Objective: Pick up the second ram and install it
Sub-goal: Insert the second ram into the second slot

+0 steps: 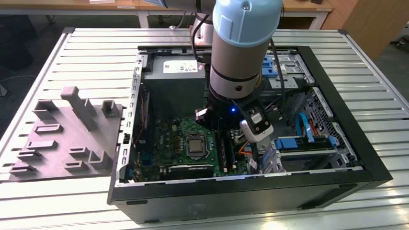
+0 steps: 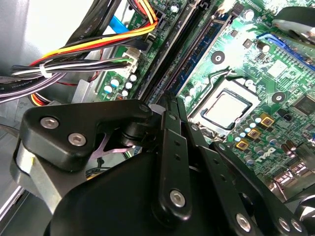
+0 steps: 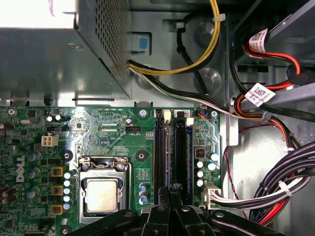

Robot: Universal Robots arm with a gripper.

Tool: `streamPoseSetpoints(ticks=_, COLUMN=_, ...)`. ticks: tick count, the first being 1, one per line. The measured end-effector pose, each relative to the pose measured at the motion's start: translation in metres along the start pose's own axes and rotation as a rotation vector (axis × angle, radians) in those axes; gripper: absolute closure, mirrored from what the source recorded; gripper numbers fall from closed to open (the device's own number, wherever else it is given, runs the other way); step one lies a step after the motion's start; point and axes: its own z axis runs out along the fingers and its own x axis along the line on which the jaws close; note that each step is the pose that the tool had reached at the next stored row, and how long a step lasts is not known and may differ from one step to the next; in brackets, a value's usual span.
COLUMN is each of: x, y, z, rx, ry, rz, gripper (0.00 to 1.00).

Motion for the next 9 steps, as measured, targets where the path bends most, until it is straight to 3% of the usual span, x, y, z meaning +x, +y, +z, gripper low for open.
streamPoseSetpoints(ticks=9, x=-0.0001, y=0.0003, z=-0.0045, rx=0.0001, ry=0.0001, rz=0.000, gripper=0.89)
